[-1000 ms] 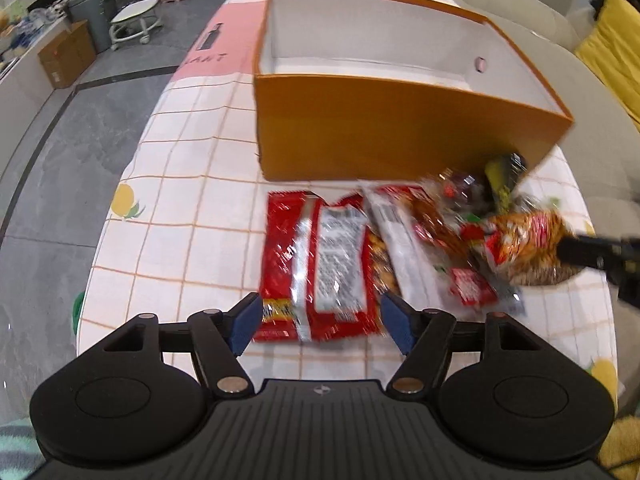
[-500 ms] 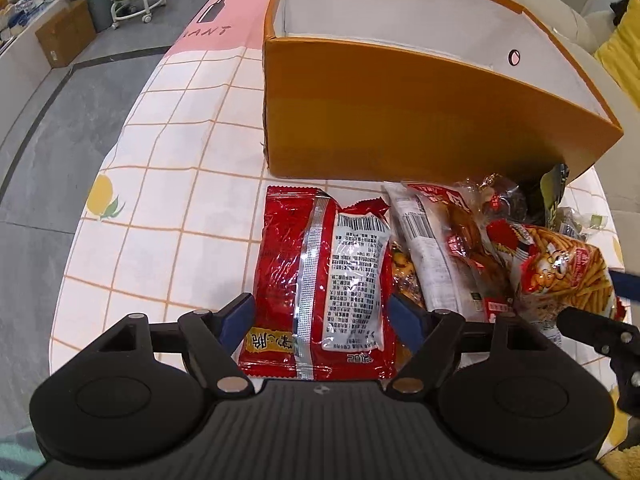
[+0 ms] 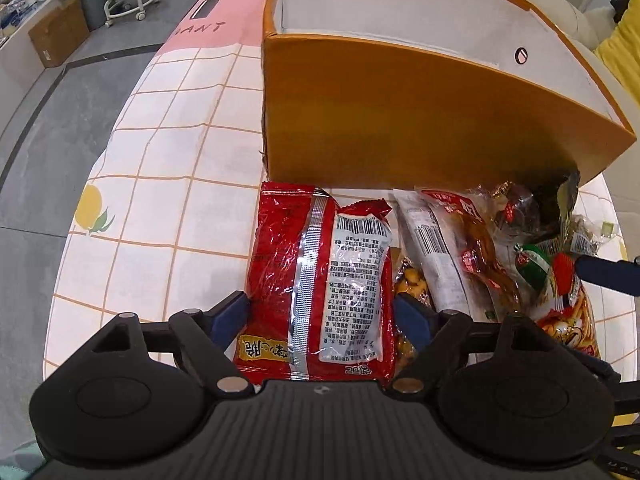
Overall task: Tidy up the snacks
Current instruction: 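Grasp the red chip bag with the left tool while the right tool holds the fries bag, then carry both bags over the orange box and release them inside, then withdraw both tools back toward the remaining snacks, then grasp the braised-meat packet with the left tool while the right tool grasps the green sausage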
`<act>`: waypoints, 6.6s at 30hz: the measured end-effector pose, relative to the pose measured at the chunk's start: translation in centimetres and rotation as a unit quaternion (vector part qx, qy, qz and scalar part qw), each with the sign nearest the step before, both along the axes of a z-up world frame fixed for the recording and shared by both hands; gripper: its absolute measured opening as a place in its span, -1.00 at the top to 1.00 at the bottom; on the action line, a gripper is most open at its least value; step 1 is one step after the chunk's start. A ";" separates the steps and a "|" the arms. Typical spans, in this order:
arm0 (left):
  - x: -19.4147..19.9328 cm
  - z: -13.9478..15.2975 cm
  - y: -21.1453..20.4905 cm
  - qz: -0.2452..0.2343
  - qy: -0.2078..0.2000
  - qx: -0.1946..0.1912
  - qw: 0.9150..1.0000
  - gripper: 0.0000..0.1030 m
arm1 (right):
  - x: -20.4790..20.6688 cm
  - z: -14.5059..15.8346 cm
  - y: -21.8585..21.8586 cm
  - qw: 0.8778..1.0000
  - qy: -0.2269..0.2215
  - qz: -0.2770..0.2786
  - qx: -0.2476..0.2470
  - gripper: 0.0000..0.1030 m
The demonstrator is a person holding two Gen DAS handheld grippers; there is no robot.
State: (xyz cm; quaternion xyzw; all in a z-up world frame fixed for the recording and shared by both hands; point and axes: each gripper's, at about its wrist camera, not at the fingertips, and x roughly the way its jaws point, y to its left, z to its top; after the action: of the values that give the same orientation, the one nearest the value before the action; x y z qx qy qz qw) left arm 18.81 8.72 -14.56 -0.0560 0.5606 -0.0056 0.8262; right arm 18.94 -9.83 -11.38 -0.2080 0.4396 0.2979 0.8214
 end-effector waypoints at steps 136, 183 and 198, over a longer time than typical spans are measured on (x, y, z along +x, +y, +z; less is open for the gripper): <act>-5.1 12.0 -7.4 -0.034 -0.166 -0.001 0.986 -0.73 | -2.4 8.0 -8.9 0.958 -0.059 -0.249 0.127 -0.61; -2.7 3.1 -8.3 -0.049 -0.095 -0.085 0.991 0.20 | 0.1 -3.0 -5.2 0.985 0.018 -0.148 0.092 0.46; -0.8 1.2 -8.9 -0.017 -0.071 -0.092 0.993 0.26 | 0.4 -3.9 -4.8 0.984 0.035 -0.141 0.099 0.52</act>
State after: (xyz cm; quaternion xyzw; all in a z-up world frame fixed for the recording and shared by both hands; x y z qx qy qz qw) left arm 18.03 -0.14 -13.35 -0.1211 0.4986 -0.0752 0.8550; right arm 19.31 -14.66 -15.31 -0.0510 0.4615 0.2286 0.8556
